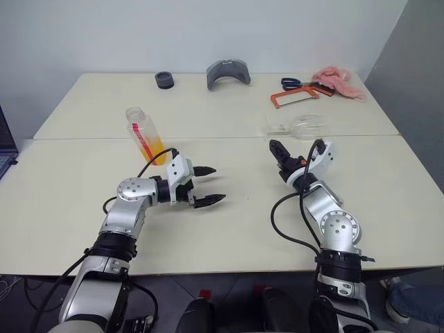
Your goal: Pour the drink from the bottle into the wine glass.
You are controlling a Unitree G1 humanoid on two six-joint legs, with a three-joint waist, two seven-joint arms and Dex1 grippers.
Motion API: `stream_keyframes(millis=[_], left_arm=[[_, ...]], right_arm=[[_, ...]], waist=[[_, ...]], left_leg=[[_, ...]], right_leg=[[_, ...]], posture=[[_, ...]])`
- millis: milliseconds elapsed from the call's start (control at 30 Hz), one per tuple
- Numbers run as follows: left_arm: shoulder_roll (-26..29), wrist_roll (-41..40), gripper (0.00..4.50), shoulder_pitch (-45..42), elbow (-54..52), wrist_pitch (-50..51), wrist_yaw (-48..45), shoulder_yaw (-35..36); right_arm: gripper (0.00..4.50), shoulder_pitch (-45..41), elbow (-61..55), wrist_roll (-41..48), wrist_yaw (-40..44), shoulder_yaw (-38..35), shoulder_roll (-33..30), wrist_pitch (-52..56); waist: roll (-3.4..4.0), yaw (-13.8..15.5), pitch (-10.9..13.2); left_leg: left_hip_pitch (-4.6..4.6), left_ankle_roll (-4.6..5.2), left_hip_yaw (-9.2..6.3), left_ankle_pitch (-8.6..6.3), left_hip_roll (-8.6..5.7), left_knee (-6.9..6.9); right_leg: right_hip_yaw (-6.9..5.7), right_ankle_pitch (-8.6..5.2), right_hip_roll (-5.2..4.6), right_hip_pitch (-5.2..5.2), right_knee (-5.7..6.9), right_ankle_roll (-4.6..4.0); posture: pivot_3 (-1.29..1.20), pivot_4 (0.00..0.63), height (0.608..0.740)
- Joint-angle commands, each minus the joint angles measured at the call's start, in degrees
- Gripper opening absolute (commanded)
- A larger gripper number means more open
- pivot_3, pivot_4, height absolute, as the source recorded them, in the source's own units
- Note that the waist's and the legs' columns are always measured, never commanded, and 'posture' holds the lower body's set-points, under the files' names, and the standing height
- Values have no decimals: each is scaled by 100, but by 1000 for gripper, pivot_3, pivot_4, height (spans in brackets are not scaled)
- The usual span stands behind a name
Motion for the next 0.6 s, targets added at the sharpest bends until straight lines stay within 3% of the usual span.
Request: stream_keyframes(millis=[33, 600], left_arm=[[26, -56, 4500, -72, -50, -92, -2, 139], [-29, -20, 4500, -51, -114, -104, -13, 82]], right_arm=[[4470, 75, -525, -2, -22, 237, -84, 111], [4470, -398, -182, 278, -337, -80, 323, -316]], waist=[[0, 0, 0], [0, 2, 0]], left_leg=[[0, 0, 0, 0, 0, 0], [0, 0, 0, 0, -1, -1]], right_leg=[[0, 0, 0, 0, 0, 0], [-1, 0, 0, 0, -2, 0]], posture=[[0, 150, 740], [0, 150, 740]])
